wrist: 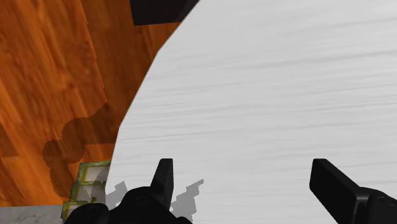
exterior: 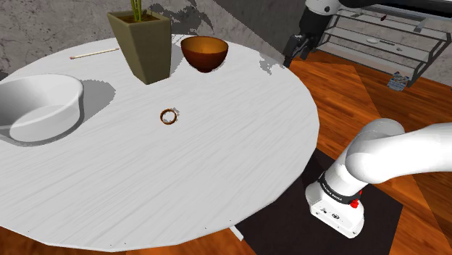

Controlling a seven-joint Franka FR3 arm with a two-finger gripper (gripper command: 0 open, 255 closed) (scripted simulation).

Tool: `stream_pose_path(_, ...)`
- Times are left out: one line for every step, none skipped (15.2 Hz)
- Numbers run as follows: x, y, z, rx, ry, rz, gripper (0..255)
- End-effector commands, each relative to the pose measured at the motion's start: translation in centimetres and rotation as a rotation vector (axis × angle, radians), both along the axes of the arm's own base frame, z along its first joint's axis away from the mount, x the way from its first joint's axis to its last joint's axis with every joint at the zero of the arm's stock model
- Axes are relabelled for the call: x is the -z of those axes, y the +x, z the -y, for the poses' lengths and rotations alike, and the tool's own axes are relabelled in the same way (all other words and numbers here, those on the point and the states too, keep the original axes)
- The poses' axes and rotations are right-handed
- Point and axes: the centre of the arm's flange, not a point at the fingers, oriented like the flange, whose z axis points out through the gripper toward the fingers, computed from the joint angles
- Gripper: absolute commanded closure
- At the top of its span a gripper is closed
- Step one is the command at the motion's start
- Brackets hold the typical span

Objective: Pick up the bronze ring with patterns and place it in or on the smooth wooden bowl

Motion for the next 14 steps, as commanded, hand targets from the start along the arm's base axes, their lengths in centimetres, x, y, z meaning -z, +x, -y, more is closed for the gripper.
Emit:
stream_pose_path(0.0, 0.0, 0.0, 0.0, 0.0, 0.0, 0)
stream_pose_path(0.2, 0.1, -1.3, -0.002, 0.001, 0.007, 0)
stream_pose_path(0.4, 0.3, -2.5, -0.004, 0.002, 0.014, 0)
stream_pose_path(0.6, 0.4, -3.8, -0.007, 0.003, 0.021, 0)
stream_pose_path(0.8, 0.6, -5.1, -0.009, 0.004, 0.028, 0)
stream_pose_path(1.0, 0.7, -6.3, -0.011, 0.004, 0.035, 0)
stream_pose_path(1.2, 0.8, -7.6, -0.013, 0.005, 0.042, 0)
stream_pose_path(1.4, 1.0, -8.8, -0.015, 0.006, 0.049, 0)
stream_pose_path(1.6, 1.1, -10.1, -0.017, 0.007, 0.056, 0)
stream_pose_path(1.8, 1.2, -11.4, -0.02, 0.008, 0.063, 0)
stream_pose_path(2.0, 1.4, -12.6, -0.022, 0.009, 0.07, 0)
stream_pose_path(2.2, 1.5, -13.9, -0.024, 0.01, 0.077, 0)
stream_pose_path(2.3, 1.6, -15.2, -0.026, 0.011, 0.084, 0)
stream_pose_path(2.5, 1.7, -16.5, -0.028, 0.012, 0.091, 0)
